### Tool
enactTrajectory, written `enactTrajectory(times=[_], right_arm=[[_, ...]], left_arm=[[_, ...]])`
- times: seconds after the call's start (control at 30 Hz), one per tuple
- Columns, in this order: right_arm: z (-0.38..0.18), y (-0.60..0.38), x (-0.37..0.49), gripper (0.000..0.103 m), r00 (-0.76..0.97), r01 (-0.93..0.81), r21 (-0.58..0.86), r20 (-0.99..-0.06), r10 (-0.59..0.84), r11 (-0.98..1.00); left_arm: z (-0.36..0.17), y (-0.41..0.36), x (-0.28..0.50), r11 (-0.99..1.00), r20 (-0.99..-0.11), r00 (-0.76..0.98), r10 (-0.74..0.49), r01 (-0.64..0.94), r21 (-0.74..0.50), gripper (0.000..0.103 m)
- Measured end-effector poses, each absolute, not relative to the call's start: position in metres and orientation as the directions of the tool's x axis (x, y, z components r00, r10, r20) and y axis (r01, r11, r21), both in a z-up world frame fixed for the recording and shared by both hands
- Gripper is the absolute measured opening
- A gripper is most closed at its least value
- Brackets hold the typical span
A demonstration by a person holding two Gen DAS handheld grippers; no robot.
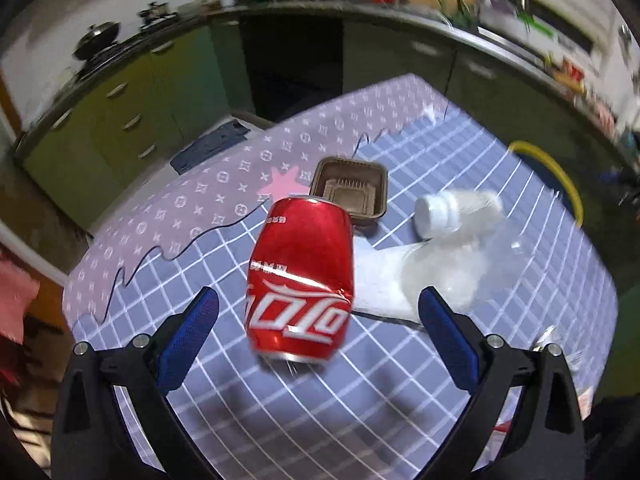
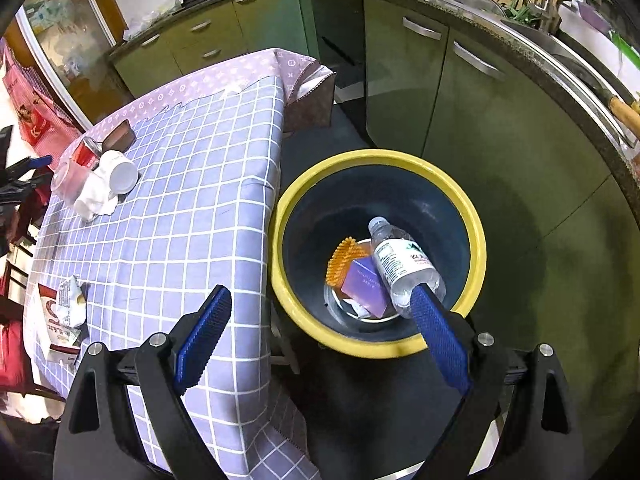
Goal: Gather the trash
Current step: 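Grasp the red Coca-Cola can with the left gripper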
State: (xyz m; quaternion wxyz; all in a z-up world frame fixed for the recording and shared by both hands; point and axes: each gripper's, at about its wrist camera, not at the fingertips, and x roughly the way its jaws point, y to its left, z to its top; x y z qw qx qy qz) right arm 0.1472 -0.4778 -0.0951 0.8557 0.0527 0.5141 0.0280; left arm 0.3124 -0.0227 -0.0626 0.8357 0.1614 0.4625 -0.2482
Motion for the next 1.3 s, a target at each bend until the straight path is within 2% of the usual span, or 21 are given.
enactTrajectory(times=[0.4,0.6,0.8,1.3], right_arm=[[-0.098,-0.463,0.143,0.09,0.451,-0.015,0.127,-0.885,0.12,0.992],[-0.094,-0.452,0.145,0.09,0.456,-0.043,0.128,-0.88,0.133,0.991],[-0.095,-0.445,0.142,0.09,0.451,-0.055,0.13,-0.881,0.14,0.99],[-0.094,-0.447,0.136,0.09,0.454,-0.052,0.133,-0.879,0.143,0.99]], left_arm=[[-0.101,-0.045,0.346,0.795,-0.898,0.386,-0.211,0.603,0.072,0.095],[-0.108,-0.045,0.35,0.797,-0.906,0.38,-0.188,0.598,0.086,0.084],[-0.116,-0.049,0.354,0.791,-0.916,0.367,-0.161,0.603,0.102,0.069],[-0.103,-0.038,0.342,0.808,-0.892,0.419,-0.17,0.577,0.118,0.068]])
